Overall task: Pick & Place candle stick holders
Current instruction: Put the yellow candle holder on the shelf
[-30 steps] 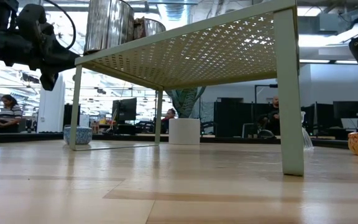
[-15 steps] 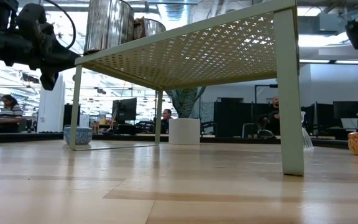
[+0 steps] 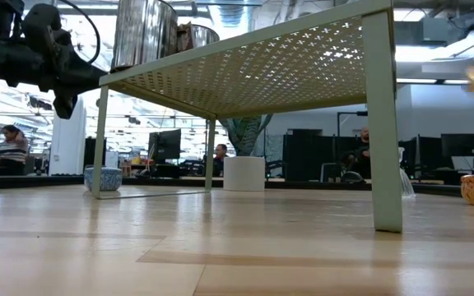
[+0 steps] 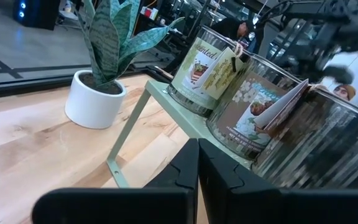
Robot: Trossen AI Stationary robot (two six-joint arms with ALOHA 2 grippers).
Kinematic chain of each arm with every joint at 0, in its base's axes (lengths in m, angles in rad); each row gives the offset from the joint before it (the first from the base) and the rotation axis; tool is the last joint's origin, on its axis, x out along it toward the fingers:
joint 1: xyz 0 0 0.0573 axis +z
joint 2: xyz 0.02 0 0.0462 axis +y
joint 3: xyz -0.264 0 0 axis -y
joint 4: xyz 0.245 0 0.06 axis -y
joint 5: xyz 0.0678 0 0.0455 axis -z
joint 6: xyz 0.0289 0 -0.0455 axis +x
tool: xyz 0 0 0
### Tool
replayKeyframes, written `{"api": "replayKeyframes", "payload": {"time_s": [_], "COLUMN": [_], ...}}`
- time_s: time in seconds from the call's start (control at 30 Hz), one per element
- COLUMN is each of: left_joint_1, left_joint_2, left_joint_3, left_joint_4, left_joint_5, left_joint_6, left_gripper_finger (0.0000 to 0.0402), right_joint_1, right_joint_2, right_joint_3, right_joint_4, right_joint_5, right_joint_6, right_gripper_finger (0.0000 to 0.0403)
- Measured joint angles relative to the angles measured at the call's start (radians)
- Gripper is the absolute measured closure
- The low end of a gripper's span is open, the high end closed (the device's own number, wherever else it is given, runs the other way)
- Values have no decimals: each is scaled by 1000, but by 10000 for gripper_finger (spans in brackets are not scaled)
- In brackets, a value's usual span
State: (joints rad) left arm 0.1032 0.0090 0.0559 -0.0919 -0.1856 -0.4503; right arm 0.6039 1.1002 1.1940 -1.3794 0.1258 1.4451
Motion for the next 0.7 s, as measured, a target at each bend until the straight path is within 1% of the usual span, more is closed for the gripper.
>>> {"api": "replayKeyframes", "payload": {"time_s": [0.1,0.2,0.33,0.43,0.5,0.7], "left_joint_1": [0,0,0,0,0,0], "left_joint_2": [0,0,0,0,0,0], "left_joint_3": [0,0,0,0,0,0], "left_joint_4": [2,3,4,4,4,7], "left_joint_5": [0,0,0,0,0,0], "left_joint_6": [0,0,0,0,0,0], "left_gripper_finger": [393,391,393,394,393,393], "right_joint_1": [-41,-93,-174,-235,-272,-348], "right_joint_2": [4,36,130,229,300,503], "right_joint_3": [101,203,351,464,541,748], "right_joint_4": [18,48,50,53,51,49], "right_joint_5": [55,90,89,79,53,-70], "right_joint_6": [-5,-35,-86,-191,-265,-445], "right_gripper_finger": [394,394,394,394,394,394]}}
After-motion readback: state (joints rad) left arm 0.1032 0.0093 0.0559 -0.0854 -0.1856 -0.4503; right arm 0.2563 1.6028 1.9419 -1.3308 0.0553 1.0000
